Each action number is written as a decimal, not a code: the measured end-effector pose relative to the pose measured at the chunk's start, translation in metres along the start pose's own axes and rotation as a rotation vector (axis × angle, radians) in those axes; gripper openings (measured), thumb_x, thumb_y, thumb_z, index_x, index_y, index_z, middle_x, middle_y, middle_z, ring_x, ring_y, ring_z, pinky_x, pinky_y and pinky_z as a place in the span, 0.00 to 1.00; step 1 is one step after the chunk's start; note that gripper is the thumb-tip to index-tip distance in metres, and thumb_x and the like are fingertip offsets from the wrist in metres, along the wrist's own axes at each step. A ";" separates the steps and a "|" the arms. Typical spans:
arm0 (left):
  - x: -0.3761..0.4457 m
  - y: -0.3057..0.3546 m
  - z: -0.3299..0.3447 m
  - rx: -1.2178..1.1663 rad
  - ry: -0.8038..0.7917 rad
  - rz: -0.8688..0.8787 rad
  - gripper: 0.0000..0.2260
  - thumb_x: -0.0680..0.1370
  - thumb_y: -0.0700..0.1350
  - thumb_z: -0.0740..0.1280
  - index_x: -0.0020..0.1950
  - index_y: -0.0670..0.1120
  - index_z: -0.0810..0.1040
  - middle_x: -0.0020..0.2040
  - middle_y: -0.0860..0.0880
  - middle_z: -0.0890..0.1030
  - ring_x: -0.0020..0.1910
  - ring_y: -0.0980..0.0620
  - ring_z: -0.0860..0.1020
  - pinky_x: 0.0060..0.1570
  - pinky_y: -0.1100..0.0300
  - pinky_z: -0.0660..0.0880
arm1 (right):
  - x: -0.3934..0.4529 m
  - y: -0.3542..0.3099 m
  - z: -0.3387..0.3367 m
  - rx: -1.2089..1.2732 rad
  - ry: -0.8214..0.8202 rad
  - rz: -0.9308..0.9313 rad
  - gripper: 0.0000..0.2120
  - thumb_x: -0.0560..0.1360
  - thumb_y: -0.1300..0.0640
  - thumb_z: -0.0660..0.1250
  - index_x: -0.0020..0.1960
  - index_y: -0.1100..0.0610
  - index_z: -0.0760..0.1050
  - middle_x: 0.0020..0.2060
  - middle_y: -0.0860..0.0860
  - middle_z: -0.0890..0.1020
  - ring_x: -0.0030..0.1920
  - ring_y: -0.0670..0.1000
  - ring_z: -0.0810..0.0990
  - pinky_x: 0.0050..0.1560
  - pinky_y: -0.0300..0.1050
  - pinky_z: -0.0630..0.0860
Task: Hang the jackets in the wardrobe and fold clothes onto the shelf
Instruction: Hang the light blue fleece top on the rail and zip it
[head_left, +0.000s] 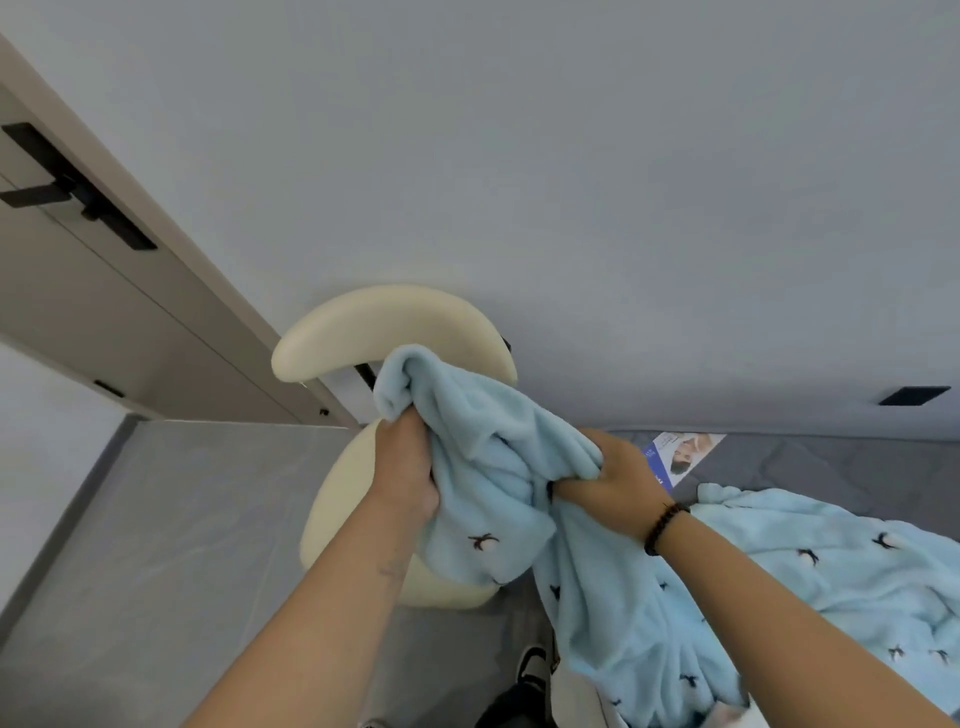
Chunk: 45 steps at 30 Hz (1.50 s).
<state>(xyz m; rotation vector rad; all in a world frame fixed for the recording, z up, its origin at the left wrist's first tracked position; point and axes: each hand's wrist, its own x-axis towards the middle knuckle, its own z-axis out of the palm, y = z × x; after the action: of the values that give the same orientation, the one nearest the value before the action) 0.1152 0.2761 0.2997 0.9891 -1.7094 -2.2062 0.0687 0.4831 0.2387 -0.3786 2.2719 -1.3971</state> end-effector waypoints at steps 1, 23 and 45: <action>0.002 0.002 -0.009 -0.020 0.024 0.030 0.06 0.79 0.46 0.64 0.44 0.45 0.73 0.41 0.44 0.76 0.43 0.45 0.75 0.48 0.45 0.74 | 0.006 -0.007 0.005 0.050 0.020 0.001 0.10 0.64 0.57 0.74 0.44 0.48 0.78 0.38 0.42 0.82 0.40 0.43 0.79 0.40 0.41 0.74; -0.031 0.050 -0.170 -0.362 -0.012 0.066 0.10 0.69 0.55 0.72 0.42 0.50 0.87 0.37 0.48 0.84 0.34 0.52 0.83 0.32 0.60 0.78 | 0.057 -0.242 0.113 0.410 -0.726 -0.157 0.15 0.76 0.62 0.66 0.62 0.58 0.76 0.58 0.55 0.82 0.59 0.56 0.79 0.60 0.50 0.76; -0.215 0.026 -0.513 -0.479 0.587 0.022 0.27 0.65 0.62 0.76 0.59 0.50 0.81 0.52 0.45 0.85 0.51 0.42 0.84 0.57 0.44 0.77 | -0.074 -0.418 0.403 0.019 -0.269 -0.645 0.20 0.80 0.52 0.58 0.32 0.54 0.58 0.28 0.49 0.63 0.30 0.48 0.61 0.32 0.42 0.58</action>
<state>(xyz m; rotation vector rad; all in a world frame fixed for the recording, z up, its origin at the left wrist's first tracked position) 0.5794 -0.0280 0.3475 1.2899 -0.8834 -1.8992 0.3358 0.0172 0.4711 -1.2961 1.9883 -1.5301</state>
